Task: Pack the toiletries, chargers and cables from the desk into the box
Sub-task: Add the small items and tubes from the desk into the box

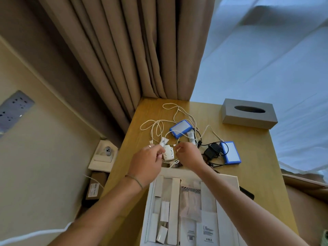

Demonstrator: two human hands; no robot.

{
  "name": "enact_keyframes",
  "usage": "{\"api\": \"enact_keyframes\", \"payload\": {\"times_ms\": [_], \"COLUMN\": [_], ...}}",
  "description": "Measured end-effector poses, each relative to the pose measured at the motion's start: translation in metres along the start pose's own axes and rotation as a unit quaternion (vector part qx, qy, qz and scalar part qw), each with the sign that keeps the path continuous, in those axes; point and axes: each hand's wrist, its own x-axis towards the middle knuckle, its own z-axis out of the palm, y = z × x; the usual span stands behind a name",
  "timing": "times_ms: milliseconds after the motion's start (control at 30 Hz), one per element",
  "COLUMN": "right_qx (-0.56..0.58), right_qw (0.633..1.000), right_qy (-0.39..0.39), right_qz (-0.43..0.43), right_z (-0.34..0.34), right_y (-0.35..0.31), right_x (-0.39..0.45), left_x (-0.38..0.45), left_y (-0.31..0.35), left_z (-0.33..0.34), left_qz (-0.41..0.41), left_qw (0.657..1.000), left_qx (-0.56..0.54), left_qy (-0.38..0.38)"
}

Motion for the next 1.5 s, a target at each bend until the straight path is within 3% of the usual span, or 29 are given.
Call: {"api": "enact_keyframes", "payload": {"times_ms": [333,533,867,1000,1167,1300,1500], "right_qx": [-0.192,-0.246,-0.09,0.07,0.268,0.317,0.294], "right_qw": [0.978,0.966,0.989,0.995,0.962,0.946,0.954], "right_qy": [-0.084,-0.078,-0.109,-0.03,-0.049,-0.053,-0.03], "right_qz": [0.009,-0.018,0.032,0.059,0.038,0.04,0.048], "right_z": [0.053,0.068,0.035,0.006,-0.035,-0.05,-0.051], "right_y": [-0.001,-0.002,0.015,0.013,-0.001,0.001,0.017], "right_x": [0.076,0.093,0.09,0.061,0.002,-0.041,-0.083], "left_x": [0.031,0.036,0.064,0.088,0.111,0.121,0.122], "left_y": [-0.054,-0.076,-0.086,-0.081,-0.074,-0.074,-0.075], "left_z": [0.012,0.026,0.057,0.071,0.091,0.1,0.103], "left_qz": [-0.066,-0.103,-0.14,-0.12,-0.084,-0.09,-0.131], "left_qw": [0.996,0.991,0.983,0.986,0.99,0.984,0.976], "left_qx": [0.018,0.007,-0.005,0.0,0.038,0.077,0.074], "left_qy": [-0.06,-0.086,-0.122,-0.112,-0.106,-0.13,-0.16]}}
